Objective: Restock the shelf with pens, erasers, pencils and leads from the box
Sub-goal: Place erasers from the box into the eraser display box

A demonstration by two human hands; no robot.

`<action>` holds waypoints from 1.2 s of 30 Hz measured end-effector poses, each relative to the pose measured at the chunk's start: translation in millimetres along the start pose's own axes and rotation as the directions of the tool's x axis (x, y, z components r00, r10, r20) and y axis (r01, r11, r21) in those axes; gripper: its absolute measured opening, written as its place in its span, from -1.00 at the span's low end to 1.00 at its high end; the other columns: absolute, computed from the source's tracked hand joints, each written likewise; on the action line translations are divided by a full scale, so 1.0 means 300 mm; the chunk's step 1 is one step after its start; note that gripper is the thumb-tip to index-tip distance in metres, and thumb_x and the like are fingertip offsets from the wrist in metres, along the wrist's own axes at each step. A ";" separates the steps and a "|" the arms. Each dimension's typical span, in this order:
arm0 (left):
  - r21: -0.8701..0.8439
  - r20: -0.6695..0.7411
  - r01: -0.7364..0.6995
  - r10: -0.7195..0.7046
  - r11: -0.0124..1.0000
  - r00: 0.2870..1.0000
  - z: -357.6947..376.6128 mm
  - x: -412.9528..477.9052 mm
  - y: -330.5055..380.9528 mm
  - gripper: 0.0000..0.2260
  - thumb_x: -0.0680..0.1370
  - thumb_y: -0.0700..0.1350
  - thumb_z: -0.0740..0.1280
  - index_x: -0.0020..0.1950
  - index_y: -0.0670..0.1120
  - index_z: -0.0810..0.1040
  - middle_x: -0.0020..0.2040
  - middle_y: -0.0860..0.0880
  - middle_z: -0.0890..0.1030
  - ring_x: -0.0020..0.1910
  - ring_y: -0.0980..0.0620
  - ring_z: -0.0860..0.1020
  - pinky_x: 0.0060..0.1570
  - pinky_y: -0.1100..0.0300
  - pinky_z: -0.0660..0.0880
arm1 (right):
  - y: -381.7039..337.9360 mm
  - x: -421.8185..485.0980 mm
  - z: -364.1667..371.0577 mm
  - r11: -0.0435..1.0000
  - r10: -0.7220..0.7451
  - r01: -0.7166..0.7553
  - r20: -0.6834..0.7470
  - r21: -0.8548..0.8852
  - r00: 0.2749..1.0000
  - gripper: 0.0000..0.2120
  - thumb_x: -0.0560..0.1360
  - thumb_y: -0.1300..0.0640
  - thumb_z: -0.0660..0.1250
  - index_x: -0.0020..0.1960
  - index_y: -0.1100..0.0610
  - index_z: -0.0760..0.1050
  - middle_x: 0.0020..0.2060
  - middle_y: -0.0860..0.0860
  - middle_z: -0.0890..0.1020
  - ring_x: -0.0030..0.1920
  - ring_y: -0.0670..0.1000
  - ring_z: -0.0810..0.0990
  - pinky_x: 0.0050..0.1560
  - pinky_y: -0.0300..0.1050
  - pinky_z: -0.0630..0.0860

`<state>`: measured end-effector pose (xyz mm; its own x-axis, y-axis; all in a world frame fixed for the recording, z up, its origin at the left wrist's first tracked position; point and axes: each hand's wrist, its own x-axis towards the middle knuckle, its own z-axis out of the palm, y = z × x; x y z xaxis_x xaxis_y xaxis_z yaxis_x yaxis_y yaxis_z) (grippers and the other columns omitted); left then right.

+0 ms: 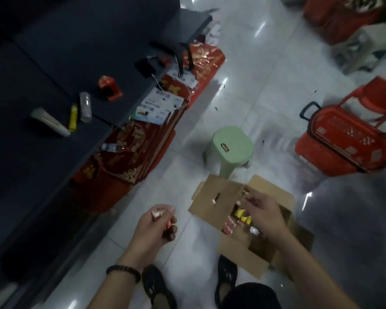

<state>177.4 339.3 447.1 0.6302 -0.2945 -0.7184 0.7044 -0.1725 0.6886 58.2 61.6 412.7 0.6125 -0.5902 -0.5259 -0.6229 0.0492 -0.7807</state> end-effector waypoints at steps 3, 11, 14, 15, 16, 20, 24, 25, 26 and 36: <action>0.055 0.004 0.097 -0.097 0.994 0.995 -0.107 0.074 -0.124 -0.91 0.68 -0.22 0.37 0.17 -0.17 0.57 0.01 -0.23 0.66 -0.14 -0.08 0.67 -0.13 0.10 0.63 | 0.210 0.011 0.100 0.977 0.212 -0.212 -0.039 0.007 0.976 -0.86 0.61 0.17 0.42 -0.12 0.11 0.69 -0.21 0.12 0.74 -0.19 0.16 0.69 -0.09 0.11 0.60; 0.186 0.065 0.180 -0.195 0.966 0.979 -0.295 0.303 -0.264 -0.83 0.71 -0.15 0.33 0.28 -0.06 0.60 0.14 -0.20 0.69 -0.01 -0.17 0.76 0.03 0.00 0.70 | 0.440 0.013 0.417 0.897 0.439 -0.433 0.059 -0.093 0.896 -0.88 0.63 0.20 0.41 -0.04 0.20 0.67 -0.29 0.09 0.67 -0.32 0.03 0.59 -0.27 -0.05 0.44; 0.211 0.010 0.218 -0.226 0.953 0.974 -0.369 0.426 -0.328 -0.81 0.71 -0.12 0.33 0.32 -0.02 0.57 0.12 -0.10 0.74 0.01 -0.14 0.76 0.02 0.04 0.67 | 0.534 0.104 0.540 0.884 0.450 -0.429 0.092 -0.187 0.888 -0.85 0.62 0.15 0.42 -0.10 0.12 0.69 -0.29 0.04 0.72 -0.27 0.04 0.66 -0.25 -0.08 0.54; 0.203 -0.015 0.235 -0.237 0.951 0.971 -0.389 0.478 -0.349 -0.82 0.71 -0.12 0.33 0.31 -0.04 0.57 0.10 -0.09 0.75 0.01 -0.14 0.76 0.01 0.03 0.66 | 0.563 0.150 0.585 0.876 0.442 -0.405 0.100 -0.261 0.891 -0.84 0.60 0.11 0.42 -0.15 0.08 0.69 -0.28 0.02 0.72 -0.23 0.05 0.68 -0.19 -0.04 0.58; 0.192 -0.043 0.254 -0.250 0.948 0.967 -0.412 0.532 -0.376 -0.83 0.71 -0.12 0.33 0.30 -0.06 0.57 0.09 -0.09 0.76 0.00 -0.15 0.76 -0.01 0.02 0.64 | 0.603 0.205 0.637 0.867 0.433 -0.374 0.124 -0.329 0.893 -0.82 0.59 0.08 0.42 -0.17 0.06 0.67 -0.27 -0.01 0.71 -0.20 0.03 0.69 -0.13 -0.03 0.62; 0.147 -0.134 0.273 -0.255 0.951 0.958 -0.481 0.816 -0.519 -0.86 0.71 -0.14 0.33 0.24 -0.05 0.62 0.09 -0.13 0.74 -0.05 -0.11 0.76 -0.13 0.11 0.60 | 0.765 0.539 0.914 0.794 0.377 -0.165 0.260 -0.586 0.889 -0.81 0.64 0.04 0.32 -0.09 0.06 0.63 -0.19 -0.06 0.68 -0.18 -0.10 0.64 -0.10 -0.17 0.60; 0.025 -0.207 0.261 -0.251 0.965 0.946 -0.558 1.168 -0.767 -0.85 0.70 -0.19 0.34 0.21 -0.03 0.66 0.06 -0.17 0.72 -0.14 -0.07 0.71 -0.17 0.14 0.60 | 0.983 0.972 1.258 0.748 0.355 -0.053 0.331 -0.662 0.874 -0.90 0.65 0.05 0.39 0.13 0.03 0.55 0.03 -0.06 0.59 0.01 -0.06 0.57 0.03 -0.24 0.48; -0.002 -0.215 0.257 -0.251 0.967 0.944 -0.578 1.250 -0.838 -0.85 0.69 -0.17 0.35 0.21 -0.02 0.67 0.05 -0.16 0.73 -0.15 -0.06 0.71 -0.15 0.13 0.60 | 1.048 1.080 1.344 0.728 0.322 0.000 0.342 -0.686 0.883 -0.81 0.64 0.03 0.40 0.21 0.05 0.54 0.06 -0.03 0.58 0.05 -0.01 0.57 0.10 -0.16 0.51; -0.042 -0.221 0.247 -0.250 0.968 0.943 -0.594 1.326 -0.903 -0.85 0.69 -0.17 0.35 0.21 -0.02 0.67 0.04 -0.16 0.74 -0.16 -0.05 0.70 -0.16 0.12 0.61 | 1.111 1.184 1.425 0.696 0.263 0.073 0.348 -0.714 0.900 -0.73 0.63 0.01 0.41 0.28 0.07 0.52 0.10 0.02 0.58 0.10 0.04 0.59 0.17 -0.08 0.53; -0.250 -0.218 0.243 -0.299 0.937 0.929 -0.713 1.659 -1.277 -0.86 0.67 -0.19 0.36 0.17 -0.04 0.67 -0.03 -0.15 0.75 -0.23 -0.02 0.66 -0.16 0.07 0.53 | 1.381 1.666 1.898 0.533 -0.163 0.316 0.271 -0.785 0.949 -0.76 0.62 0.01 0.37 0.22 0.09 0.50 0.13 0.12 0.43 -0.03 0.26 0.59 -0.07 0.14 0.65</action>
<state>291.2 459.9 -195.4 0.4462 -0.0167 -0.8948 0.8949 0.0019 0.4462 383.3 245.9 -365.9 0.8147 -0.3495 -0.4628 -0.5203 -0.7930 -0.3170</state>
